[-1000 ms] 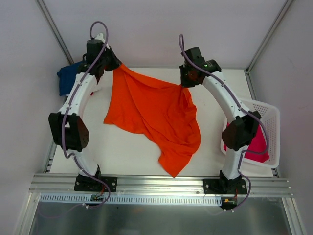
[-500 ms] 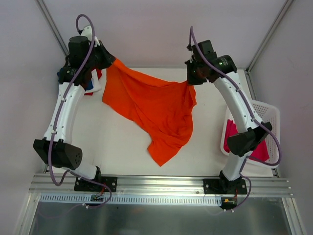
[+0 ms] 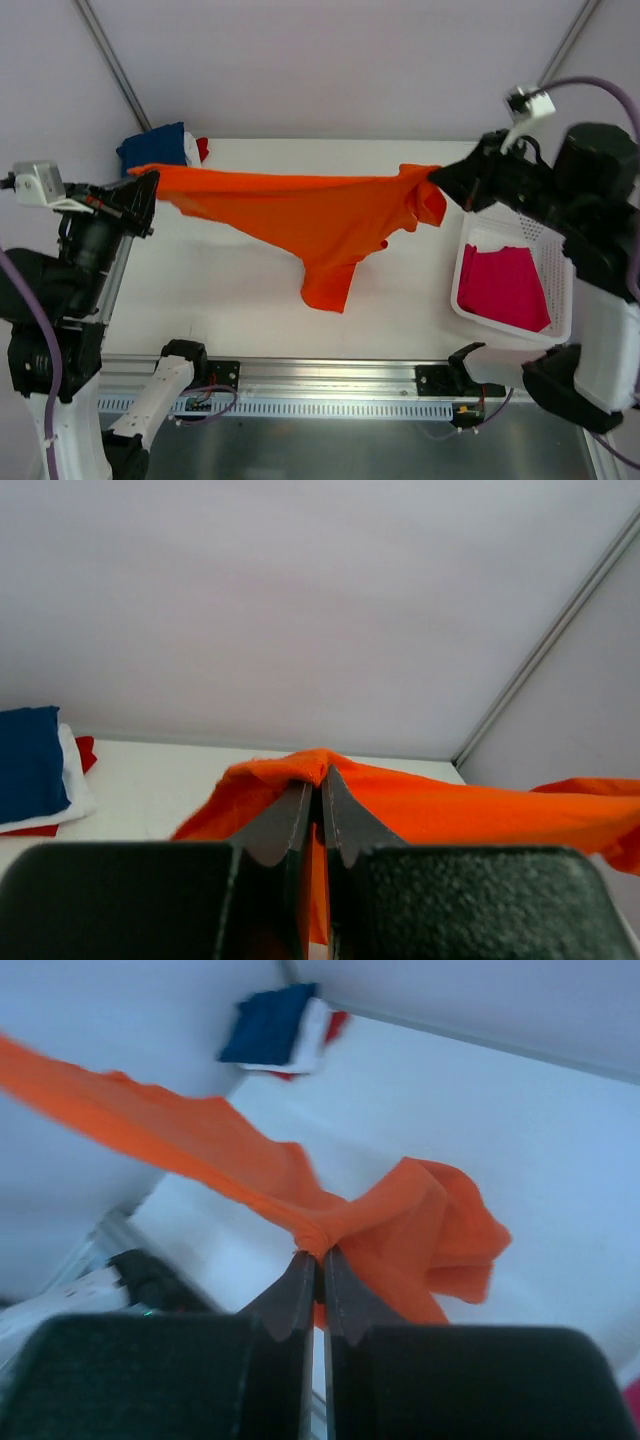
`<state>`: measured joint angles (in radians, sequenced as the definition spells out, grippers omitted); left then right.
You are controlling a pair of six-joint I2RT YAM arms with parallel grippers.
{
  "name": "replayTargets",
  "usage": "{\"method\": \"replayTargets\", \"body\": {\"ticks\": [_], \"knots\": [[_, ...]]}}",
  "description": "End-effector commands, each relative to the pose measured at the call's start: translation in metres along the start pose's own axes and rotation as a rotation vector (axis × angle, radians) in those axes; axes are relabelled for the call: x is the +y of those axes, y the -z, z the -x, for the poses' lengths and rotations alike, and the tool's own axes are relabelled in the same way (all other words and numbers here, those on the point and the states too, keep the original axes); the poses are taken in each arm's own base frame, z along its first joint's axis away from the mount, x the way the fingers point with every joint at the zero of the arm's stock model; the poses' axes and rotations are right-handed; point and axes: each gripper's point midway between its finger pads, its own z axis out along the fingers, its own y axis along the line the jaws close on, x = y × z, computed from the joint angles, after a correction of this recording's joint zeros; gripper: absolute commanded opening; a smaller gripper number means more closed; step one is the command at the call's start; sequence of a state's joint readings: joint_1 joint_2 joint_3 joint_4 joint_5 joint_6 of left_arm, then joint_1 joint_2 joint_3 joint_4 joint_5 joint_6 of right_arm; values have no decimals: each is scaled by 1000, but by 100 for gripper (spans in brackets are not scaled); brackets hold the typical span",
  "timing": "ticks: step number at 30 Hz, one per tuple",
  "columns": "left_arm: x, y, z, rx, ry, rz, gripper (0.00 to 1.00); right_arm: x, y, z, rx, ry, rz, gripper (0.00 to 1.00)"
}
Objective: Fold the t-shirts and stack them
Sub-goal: Flatten the tshirt out
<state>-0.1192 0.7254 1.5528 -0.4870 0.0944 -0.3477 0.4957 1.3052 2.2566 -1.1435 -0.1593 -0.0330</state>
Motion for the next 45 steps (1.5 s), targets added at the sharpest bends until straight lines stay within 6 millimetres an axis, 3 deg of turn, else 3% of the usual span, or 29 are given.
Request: {"method": "replayTargets", "body": {"ticks": [1, 3, 6, 11, 14, 17, 21, 23, 24, 26, 30, 31, 32, 34, 35, 37, 38, 45], "knots": [[24, 5, -42, 97, 38, 92, 0, 67, 41, -10, -28, -22, 362, 0], [12, 22, -48, 119, 87, 45, 0, 95, 59, -14, -45, -4, 537, 1], [-3, 45, -52, 145, 131, -20, 0, 115, 92, -21, -78, -7, 673, 0], [-30, 87, -25, 89, 145, -118, 0, 136, 142, -8, -135, -82, 794, 1], [-40, 98, -3, 41, 160, -144, 0, 143, 154, 7, -161, -116, 818, 1], [-49, 110, 17, -8, 169, -166, 0, 141, 150, 15, -171, -134, 782, 0], [-58, 125, 37, -67, 136, -201, 0, 113, 110, 20, -165, -159, 579, 1], [-52, 121, 36, -72, 96, -177, 0, 105, 93, 18, -163, -151, 539, 1], [-44, 112, 27, -49, 90, -145, 0, 97, 71, 12, -130, -158, 494, 1], [-24, 95, 14, -22, 86, -58, 0, 86, 47, 1, -68, -176, 431, 1], [13, 58, -45, 123, 143, 89, 0, 47, -19, -29, 39, -215, 238, 1], [21, 51, -55, 145, 158, 125, 0, 34, -41, -52, 100, -222, 186, 1], [32, 43, -72, 178, 163, 165, 0, 20, -53, -58, 96, -220, 115, 1], [55, 34, -85, 176, 172, 276, 0, -4, -73, -78, 134, -210, 7, 1], [69, 27, -106, 212, 173, 325, 0, -26, -90, -97, 177, -199, -98, 1], [87, 19, -117, 195, 180, 405, 0, -45, -105, -116, 222, -185, -179, 1], [98, 14, -136, 228, 178, 445, 0, -66, -119, -132, 257, -174, -278, 0], [143, -17, -182, 268, 143, 616, 0, -101, -171, -182, 406, -149, -413, 0]]}}
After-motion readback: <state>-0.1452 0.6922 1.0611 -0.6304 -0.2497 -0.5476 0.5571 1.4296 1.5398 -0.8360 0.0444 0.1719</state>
